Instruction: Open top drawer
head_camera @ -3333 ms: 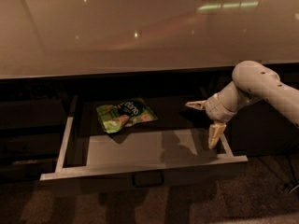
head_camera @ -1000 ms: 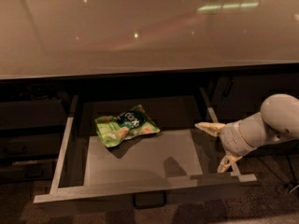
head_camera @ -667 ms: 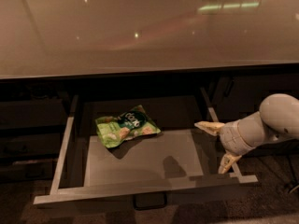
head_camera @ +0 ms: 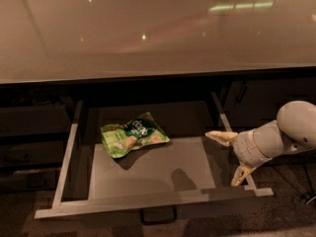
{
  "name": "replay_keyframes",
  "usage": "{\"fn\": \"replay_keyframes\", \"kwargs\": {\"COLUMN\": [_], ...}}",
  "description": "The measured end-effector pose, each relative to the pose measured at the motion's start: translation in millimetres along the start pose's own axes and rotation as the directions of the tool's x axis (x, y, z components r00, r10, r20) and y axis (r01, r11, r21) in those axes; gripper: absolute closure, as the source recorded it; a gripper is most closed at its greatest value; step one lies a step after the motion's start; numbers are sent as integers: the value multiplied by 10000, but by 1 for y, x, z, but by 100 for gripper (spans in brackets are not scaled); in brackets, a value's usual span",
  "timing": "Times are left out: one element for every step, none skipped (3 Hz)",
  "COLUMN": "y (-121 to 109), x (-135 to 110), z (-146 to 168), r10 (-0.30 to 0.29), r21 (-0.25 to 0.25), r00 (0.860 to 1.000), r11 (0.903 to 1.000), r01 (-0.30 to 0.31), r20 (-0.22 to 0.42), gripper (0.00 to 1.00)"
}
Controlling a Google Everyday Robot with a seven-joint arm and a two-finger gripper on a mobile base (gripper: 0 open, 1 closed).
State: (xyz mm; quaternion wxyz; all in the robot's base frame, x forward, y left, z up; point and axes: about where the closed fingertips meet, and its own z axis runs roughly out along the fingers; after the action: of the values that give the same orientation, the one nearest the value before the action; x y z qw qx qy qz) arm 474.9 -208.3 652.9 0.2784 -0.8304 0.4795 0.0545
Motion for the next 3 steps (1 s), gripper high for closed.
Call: {"fn": "replay_keyframes", "kwargs": {"y": [5, 10, 15], "x": [-4, -6, -9], "z": [-2, -2, -3], "r10": [-82, -118, -140], "r21": [-10, -22, -33], "r00": [9999, 9998, 9997], "r11": [10000, 9999, 9999], "r01": [82, 118, 141], "r20": [98, 153, 199], "gripper": [0, 0, 0]}}
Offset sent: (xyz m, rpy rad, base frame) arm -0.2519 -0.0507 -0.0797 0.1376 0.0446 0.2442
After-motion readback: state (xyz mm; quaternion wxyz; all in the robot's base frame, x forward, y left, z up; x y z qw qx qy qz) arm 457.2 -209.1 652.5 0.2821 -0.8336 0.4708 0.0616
